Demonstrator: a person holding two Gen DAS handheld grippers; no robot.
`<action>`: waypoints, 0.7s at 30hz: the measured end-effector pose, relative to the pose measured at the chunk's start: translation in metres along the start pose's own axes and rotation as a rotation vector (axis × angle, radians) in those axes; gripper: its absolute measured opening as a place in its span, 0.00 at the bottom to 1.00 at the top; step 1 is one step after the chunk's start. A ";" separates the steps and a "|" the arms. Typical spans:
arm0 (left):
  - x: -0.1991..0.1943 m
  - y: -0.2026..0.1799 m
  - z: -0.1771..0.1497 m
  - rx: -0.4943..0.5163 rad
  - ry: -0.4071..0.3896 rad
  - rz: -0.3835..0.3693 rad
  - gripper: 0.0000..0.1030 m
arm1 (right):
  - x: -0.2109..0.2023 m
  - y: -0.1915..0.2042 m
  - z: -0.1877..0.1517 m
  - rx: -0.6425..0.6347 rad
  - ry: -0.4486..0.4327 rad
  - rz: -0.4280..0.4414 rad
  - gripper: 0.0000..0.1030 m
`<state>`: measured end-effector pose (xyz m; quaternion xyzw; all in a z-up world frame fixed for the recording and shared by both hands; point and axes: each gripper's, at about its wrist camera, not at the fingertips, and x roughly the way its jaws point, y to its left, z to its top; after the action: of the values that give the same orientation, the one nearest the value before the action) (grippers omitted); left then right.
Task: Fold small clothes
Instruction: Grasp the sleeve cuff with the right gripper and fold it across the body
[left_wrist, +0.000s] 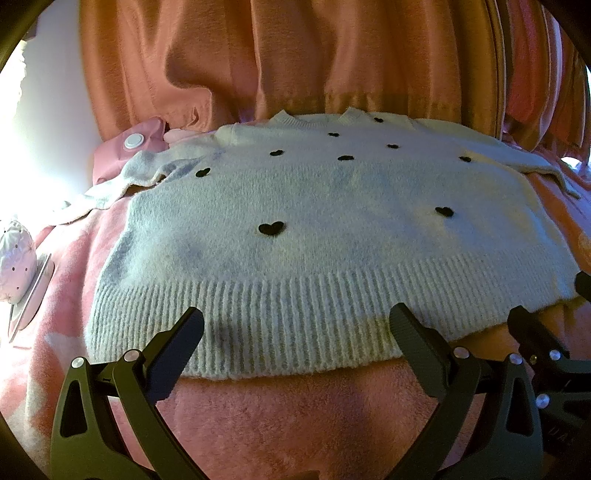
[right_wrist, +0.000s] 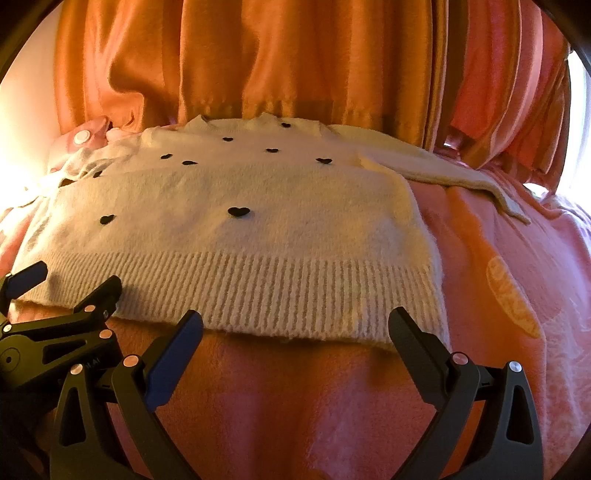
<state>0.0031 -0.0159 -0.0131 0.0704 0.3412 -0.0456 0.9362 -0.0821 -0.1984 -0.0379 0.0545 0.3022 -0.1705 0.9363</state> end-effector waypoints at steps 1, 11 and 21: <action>-0.003 0.003 0.002 -0.011 -0.009 -0.004 0.95 | -0.002 -0.006 0.004 0.031 0.001 0.022 0.95; -0.011 0.044 0.040 -0.189 -0.010 -0.119 0.95 | 0.050 -0.203 0.090 0.616 0.063 0.090 0.95; 0.032 0.038 0.105 -0.090 -0.003 -0.116 0.95 | 0.171 -0.378 0.133 0.992 0.090 -0.034 0.95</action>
<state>0.0988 0.0031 0.0491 0.0084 0.3449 -0.0847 0.9348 -0.0124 -0.6283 -0.0297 0.4958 0.2255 -0.3065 0.7807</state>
